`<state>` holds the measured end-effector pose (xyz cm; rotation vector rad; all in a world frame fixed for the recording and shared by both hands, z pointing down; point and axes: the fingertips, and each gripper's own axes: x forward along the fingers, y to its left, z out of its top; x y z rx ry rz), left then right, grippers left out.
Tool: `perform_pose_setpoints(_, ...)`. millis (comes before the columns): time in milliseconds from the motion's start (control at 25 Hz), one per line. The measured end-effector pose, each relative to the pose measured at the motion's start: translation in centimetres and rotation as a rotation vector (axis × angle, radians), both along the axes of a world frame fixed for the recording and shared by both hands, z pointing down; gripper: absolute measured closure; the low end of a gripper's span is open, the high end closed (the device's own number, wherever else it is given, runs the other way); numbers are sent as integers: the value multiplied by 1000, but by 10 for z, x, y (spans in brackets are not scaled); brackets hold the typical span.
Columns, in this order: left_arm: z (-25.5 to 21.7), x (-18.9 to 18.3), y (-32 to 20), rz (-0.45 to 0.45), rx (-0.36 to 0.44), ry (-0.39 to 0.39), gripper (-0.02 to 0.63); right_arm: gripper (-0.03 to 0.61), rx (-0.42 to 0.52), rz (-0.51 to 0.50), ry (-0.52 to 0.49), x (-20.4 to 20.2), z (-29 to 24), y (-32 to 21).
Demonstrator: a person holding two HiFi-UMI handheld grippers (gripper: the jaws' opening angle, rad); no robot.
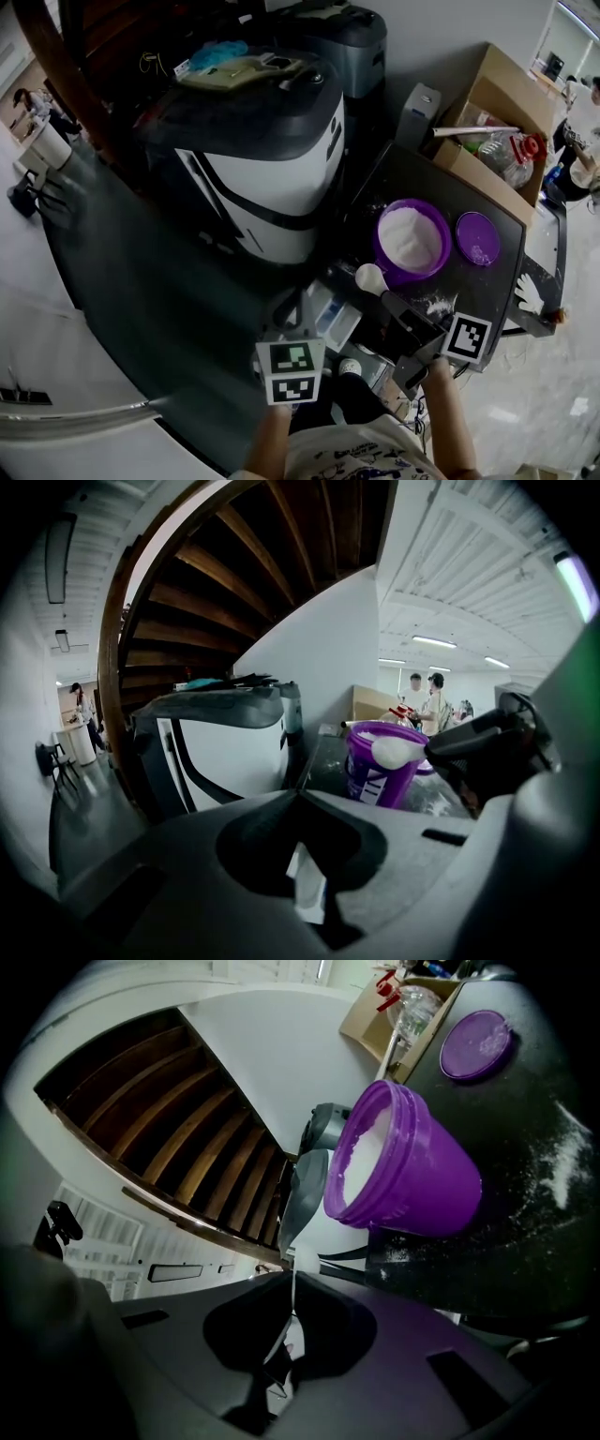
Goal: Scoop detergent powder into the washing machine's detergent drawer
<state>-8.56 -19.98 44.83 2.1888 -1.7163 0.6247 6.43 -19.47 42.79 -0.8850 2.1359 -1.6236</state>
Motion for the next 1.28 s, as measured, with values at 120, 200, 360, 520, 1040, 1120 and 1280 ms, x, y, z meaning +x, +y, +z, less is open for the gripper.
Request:
perform_pose_setpoints(120, 8, -2, 4, 14, -15, 4, 612, 558, -15, 9, 17, -3, 8, 6)
perform_pose_setpoints(200, 13, -4, 7, 23, -24, 6, 612, 558, -25, 16, 21, -5, 13, 10)
perform_pose_setpoints(360, 23, -3, 10, 38, -39, 10, 612, 558, -27, 18, 53, -9, 24, 15)
perform_pose_setpoints(520, 33, -1, 13, 55, -56, 17, 612, 558, -42, 18, 82, -12, 38, 22)
perform_pose_setpoints(1040, 55, 2, 20, 91, -96, 37, 612, 558, -115, 44, 236, -15, 83, 39)
perform_pose_setpoints(1120, 58, 1, 21, 93, -101, 40, 612, 558, -117, 40, 267, -16, 91, 41)
perform_pose_setpoints(1280, 66, -3, 22, 84, -109, 50, 612, 558, -72, 5, 380, -18, 102, 42)
